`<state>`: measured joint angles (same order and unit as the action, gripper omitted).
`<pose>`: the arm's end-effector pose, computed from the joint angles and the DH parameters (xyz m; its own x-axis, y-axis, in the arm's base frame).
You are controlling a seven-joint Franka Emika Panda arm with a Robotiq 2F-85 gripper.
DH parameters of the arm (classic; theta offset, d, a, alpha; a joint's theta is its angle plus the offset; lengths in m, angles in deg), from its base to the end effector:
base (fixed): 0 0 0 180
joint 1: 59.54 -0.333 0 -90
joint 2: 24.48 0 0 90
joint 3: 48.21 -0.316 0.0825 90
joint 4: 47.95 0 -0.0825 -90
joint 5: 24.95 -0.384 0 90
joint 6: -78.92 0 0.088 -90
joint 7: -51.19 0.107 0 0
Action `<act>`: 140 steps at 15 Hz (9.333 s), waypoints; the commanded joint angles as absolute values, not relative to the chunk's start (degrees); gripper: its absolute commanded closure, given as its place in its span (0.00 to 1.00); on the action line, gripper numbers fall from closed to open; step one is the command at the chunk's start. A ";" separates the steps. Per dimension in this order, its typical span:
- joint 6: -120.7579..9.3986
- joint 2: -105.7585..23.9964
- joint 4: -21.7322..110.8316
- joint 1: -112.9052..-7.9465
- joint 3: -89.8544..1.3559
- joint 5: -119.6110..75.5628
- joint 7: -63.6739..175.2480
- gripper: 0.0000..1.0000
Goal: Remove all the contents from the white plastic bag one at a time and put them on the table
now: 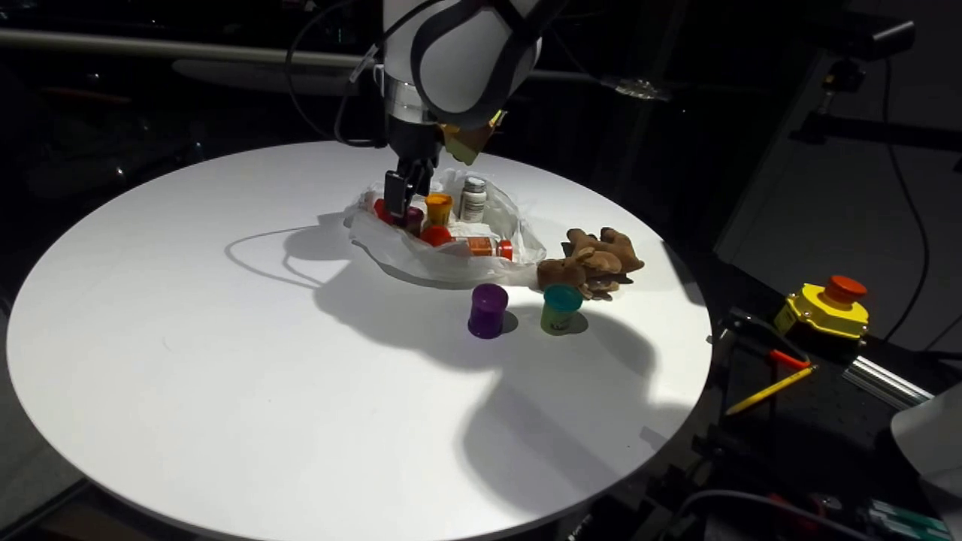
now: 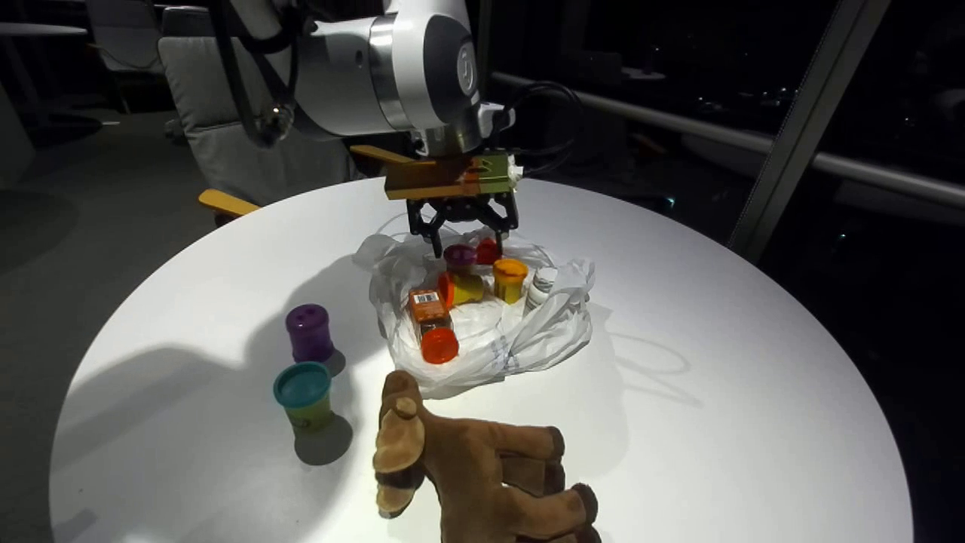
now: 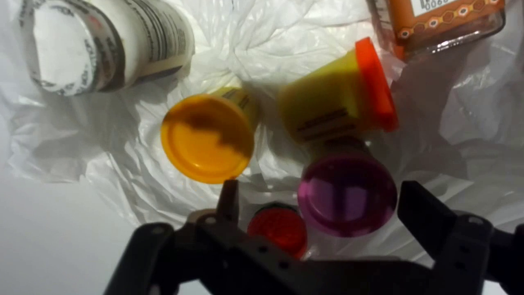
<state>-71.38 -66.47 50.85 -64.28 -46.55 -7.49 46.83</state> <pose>0.6815 0.0457 0.1757 0.9126 0.3913 0.1188 0.3605 -0.9070 0.2178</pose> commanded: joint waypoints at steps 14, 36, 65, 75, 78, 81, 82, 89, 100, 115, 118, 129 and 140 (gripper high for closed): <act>-60.29 -58.61 51.79 -71.01 -44.59 -4.73 49.33 0.76; -76.90 -48.60 77.36 -82.07 -45.80 8.67 63.79 0.05; -66.16 -70.65 43.54 -58.53 -46.31 -12.70 41.99 0.49; -60.31 -57.92 50.42 -67.32 -44.34 -7.55 48.58 0.72; -56.79 -55.34 51.58 -71.73 -47.05 -5.27 49.48 0.72; -55.76 -57.09 51.20 -74.87 -50.06 -4.97 49.60 0.72; -56.23 -58.52 51.27 -75.55 -50.71 -5.11 49.82 0.72; -59.83 -61.59 58.26 -76.07 -55.78 -7.68 47.84 0.72; -65.21 -53.66 67.56 -76.78 -56.22 -6.06 48.84 0.01; -66.30 -57.19 59.91 -67.53 -41.08 -9.66 69.02 0.00; -66.26 -59.92 57.73 -66.72 -41.33 -14.89 73.52 0.00; -69.25 -68.80 50.25 -67.84 -40.45 -26.06 84.39 0.26; -69.25 -62.01 54.32 -70.86 -38.87 -23.93 85.75 0.83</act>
